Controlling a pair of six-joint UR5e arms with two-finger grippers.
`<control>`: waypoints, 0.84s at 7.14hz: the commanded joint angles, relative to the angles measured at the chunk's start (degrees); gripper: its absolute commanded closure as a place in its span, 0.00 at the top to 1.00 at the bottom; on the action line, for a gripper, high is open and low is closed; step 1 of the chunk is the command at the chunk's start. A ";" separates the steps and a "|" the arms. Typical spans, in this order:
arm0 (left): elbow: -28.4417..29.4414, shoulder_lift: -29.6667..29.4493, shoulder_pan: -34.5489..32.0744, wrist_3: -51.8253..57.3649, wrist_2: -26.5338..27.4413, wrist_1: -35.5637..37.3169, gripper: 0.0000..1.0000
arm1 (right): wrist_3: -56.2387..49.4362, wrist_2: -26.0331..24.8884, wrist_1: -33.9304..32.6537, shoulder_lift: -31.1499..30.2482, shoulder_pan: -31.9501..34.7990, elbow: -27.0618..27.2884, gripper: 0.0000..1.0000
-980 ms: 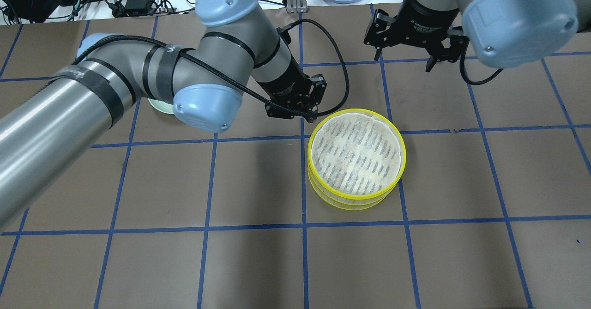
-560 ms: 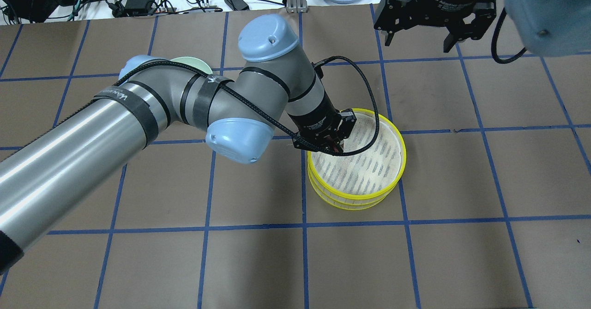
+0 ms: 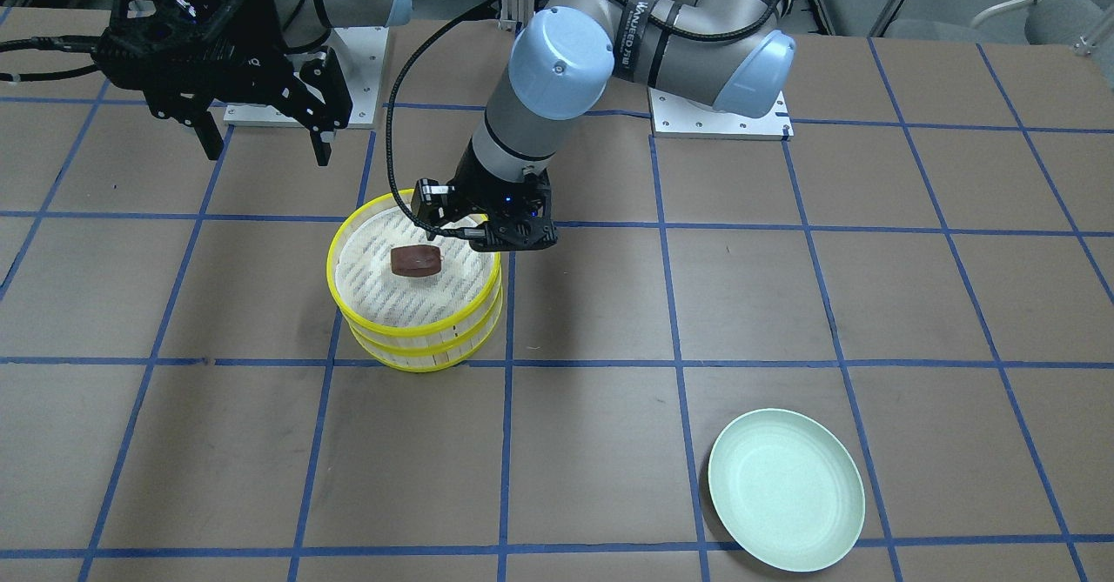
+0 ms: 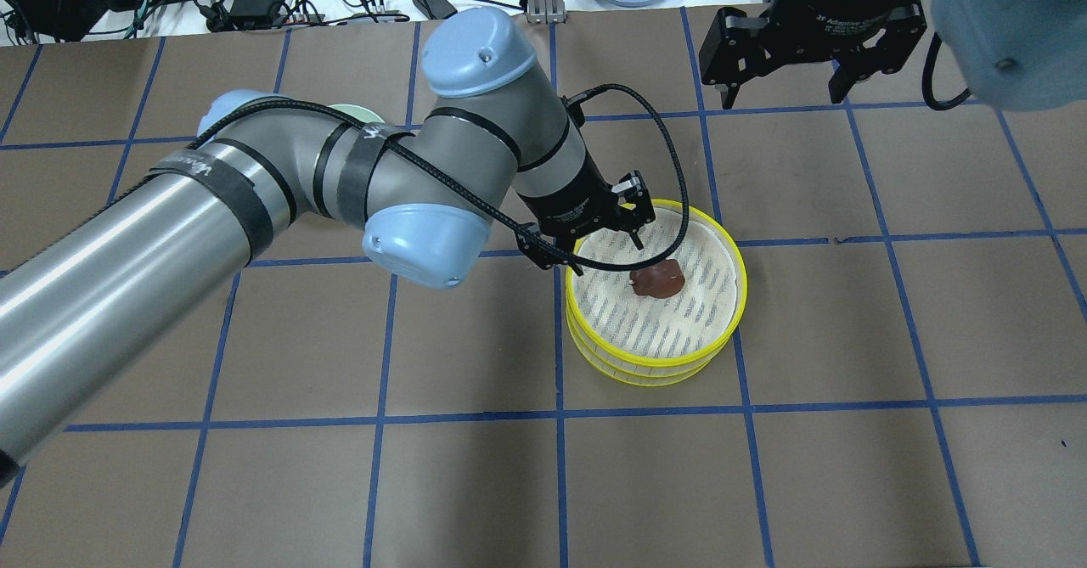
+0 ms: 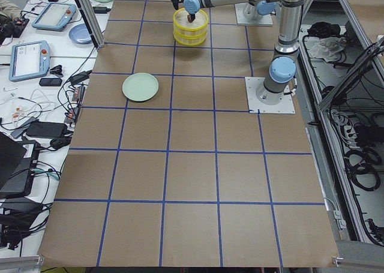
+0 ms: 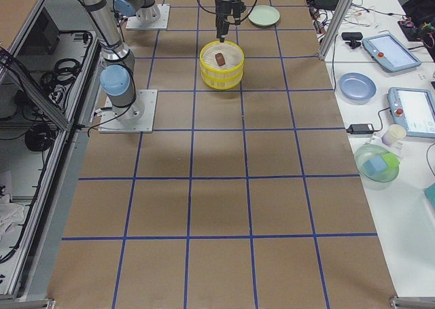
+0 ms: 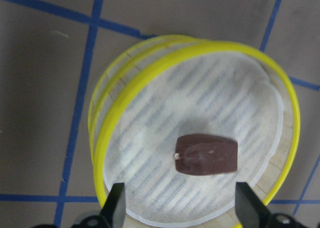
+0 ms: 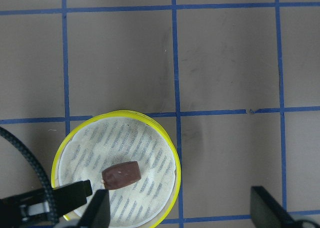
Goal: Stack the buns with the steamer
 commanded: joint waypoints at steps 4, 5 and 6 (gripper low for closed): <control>10.59 7.45 16.38 27.41 20.86 -17.63 1.00 | -1.22 3.03 1.45 1.60 -1.06 -1.03 1.00; 10.69 8.86 19.38 31.93 23.77 -18.52 1.00 | -1.22 3.03 1.63 1.61 -1.24 -1.12 1.00; 10.95 11.05 21.84 33.89 24.14 -21.05 1.00 | -1.22 2.68 1.54 1.44 -1.24 -1.03 1.00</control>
